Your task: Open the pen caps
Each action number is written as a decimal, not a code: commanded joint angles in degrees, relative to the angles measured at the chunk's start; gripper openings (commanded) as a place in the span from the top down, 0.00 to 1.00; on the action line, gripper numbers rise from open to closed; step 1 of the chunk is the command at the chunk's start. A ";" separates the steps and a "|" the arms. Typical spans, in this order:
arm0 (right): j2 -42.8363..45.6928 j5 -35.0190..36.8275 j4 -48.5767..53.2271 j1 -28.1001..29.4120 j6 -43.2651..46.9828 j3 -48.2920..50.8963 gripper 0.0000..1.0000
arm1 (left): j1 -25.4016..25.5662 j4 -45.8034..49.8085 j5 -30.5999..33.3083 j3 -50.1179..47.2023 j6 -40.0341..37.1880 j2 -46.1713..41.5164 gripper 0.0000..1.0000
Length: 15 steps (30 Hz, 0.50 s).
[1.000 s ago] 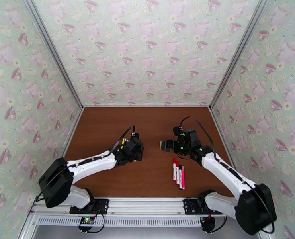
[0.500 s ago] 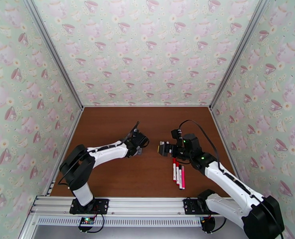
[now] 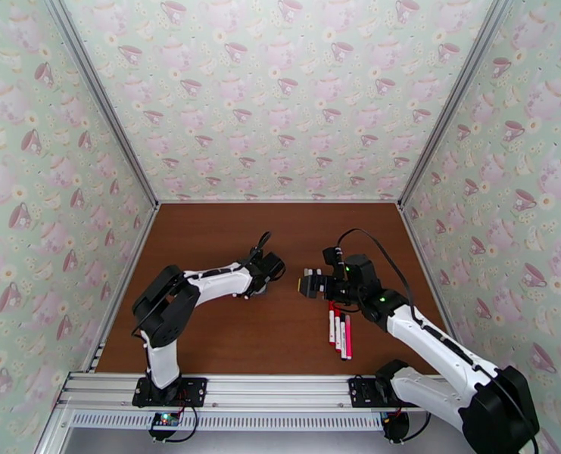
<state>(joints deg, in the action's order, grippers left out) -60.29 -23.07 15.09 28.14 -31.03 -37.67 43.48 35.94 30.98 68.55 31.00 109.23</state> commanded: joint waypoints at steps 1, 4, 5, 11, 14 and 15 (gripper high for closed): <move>-0.21 0.09 -0.33 0.40 -0.93 -1.18 0.00 | -0.46 1.79 2.56 1.80 -0.80 1.58 0.74; -0.42 -0.04 -0.25 0.37 -0.88 -1.13 0.00 | -0.56 1.96 2.94 2.07 -0.89 1.90 0.71; -0.51 -0.21 -0.18 0.42 -0.93 -1.21 0.00 | -0.57 2.15 3.14 2.11 -0.78 1.67 0.70; -1.23 0.05 1.53 0.51 -0.27 -1.24 0.00 | -0.32 1.37 2.19 1.66 -1.23 -1.28 0.68; -0.80 4.14 5.57 0.51 -0.31 -1.76 0.04 | -0.06 -1.41 -1.80 -0.65 -1.34 -5.22 0.68; -0.71 5.78 7.11 0.50 -0.55 -2.03 0.07 | -0.04 -2.66 -3.50 -1.80 -1.15 -6.85 0.68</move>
<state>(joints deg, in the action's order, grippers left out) -61.25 -21.52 17.41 28.18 -31.27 -37.87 43.20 35.90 31.14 68.40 30.48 107.81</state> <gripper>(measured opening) 0.937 0.318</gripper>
